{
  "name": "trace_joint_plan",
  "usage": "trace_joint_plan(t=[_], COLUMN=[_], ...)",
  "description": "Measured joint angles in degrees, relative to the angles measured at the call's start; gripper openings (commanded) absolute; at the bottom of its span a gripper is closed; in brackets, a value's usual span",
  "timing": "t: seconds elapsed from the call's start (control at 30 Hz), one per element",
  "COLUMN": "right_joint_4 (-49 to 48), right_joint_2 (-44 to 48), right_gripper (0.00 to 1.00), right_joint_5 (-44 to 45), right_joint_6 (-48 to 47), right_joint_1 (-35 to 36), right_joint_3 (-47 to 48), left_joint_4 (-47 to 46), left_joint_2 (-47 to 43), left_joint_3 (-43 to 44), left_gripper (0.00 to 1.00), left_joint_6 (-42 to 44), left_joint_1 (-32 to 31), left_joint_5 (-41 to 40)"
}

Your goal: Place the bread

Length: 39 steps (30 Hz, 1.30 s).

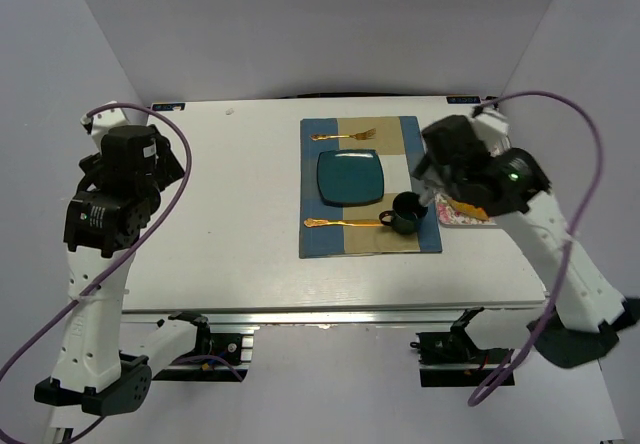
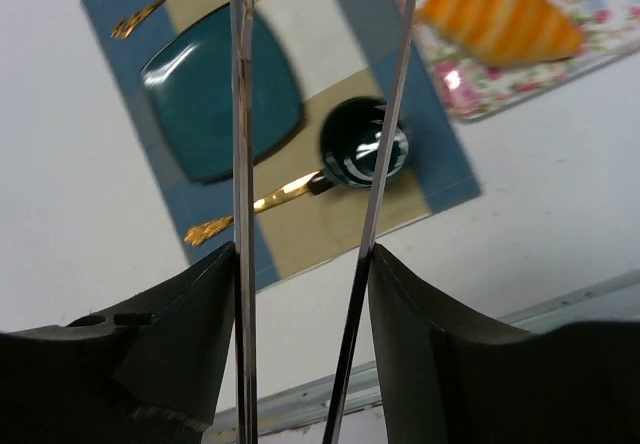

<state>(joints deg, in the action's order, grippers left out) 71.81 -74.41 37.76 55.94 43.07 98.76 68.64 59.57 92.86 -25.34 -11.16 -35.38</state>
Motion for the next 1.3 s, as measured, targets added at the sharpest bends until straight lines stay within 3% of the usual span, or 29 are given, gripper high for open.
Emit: trace_joint_plan(t=[0.2,0.6,1.3], right_joint_4=[1.8,-3.3,-8.0], right_joint_2=[8.6,7.0,-10.4], right_gripper=[0.58,0.59,0.61], right_joint_5=[-2.4,-14.8,-21.9], right_joint_6=[-7.3,-26.2,-12.1], right_joint_1=[-14.1,-33.9,-44.0], right_joint_3=[-5.5,-10.4,-9.1], left_joint_4=[-1.4,-3.3,-4.3], left_joint_2=[0.1,2.2,5.5], left_joint_3=[-0.6,-0.5,-0.4], left_gripper=[0.91,0.91,0.91], left_joint_6=[-0.5,0.7,3.3], left_joint_1=[0.0,-0.1,-0.1], left_joint_5=[2.7,6.3,9.0])
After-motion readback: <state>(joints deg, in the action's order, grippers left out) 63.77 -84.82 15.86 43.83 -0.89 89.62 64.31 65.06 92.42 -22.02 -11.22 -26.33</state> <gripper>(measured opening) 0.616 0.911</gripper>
